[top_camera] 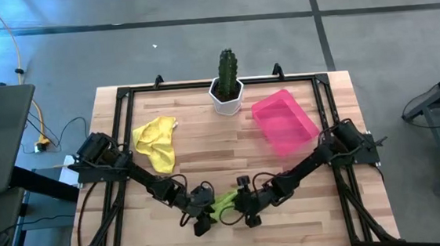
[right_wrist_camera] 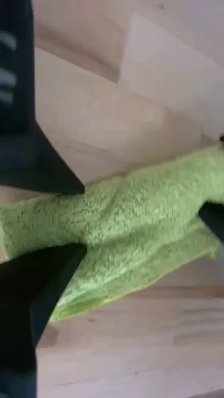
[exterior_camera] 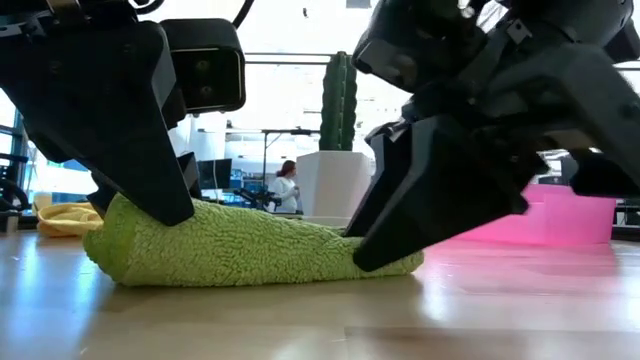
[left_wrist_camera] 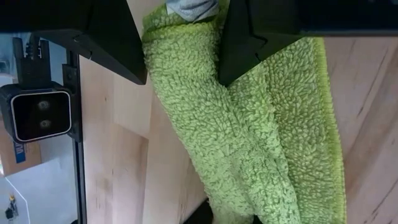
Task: Roll microfiber towels into tight, uniform cylinder then place into a basket
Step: Roll the green towel
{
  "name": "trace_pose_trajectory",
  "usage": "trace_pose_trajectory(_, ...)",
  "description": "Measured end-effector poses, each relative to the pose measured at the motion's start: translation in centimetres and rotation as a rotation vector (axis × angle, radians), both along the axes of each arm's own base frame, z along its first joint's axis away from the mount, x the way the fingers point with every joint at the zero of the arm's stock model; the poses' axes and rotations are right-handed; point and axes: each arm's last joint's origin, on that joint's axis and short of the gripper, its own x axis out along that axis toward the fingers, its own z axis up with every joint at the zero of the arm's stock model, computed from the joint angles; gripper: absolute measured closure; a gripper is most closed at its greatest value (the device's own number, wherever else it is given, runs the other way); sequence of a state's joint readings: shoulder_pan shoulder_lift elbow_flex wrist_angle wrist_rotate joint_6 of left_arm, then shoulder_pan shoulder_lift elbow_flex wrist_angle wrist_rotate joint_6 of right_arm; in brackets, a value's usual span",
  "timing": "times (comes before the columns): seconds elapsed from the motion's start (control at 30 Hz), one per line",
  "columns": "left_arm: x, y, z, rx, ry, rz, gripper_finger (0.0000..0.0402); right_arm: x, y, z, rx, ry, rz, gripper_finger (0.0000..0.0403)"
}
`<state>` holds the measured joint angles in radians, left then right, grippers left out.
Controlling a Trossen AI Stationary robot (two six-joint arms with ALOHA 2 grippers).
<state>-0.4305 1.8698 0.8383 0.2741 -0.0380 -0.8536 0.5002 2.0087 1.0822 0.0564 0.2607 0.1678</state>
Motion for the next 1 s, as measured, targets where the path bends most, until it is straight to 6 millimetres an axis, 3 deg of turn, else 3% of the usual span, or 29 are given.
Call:
trace_pose_trajectory(0.2,-0.1,0.0,0.0,0.070,-0.018,-0.071,0.0213,0.0,-0.2,-0.1,0.091,0.029,-0.103,0.0379)
trace_pose_trajectory(0.27,-0.3,0.1,0.2,0.127,-0.025,-0.128,0.0213,0.0,-0.4,-0.1,0.138,0.047,-0.130,0.0394)
trace_pose_trajectory(0.53,-1.5,0.4,2.2,0.370,-0.045,-0.230,0.0213,0.8,-1.9,-0.2,0.385,0.158,-0.186,0.0398)
trace_pose_trajectory(0.77,-2.6,-2.0,4.6,0.580,-0.222,-0.335,0.0213,1.8,-4.0,-0.1,0.611,0.254,-0.220,0.0398)
trace_pose_trajectory(1.0,-3.3,-3.9,3.3,0.811,-0.263,-0.353,0.0213,2.7,-6.3,0.0,0.799,0.334,-0.327,0.0398)
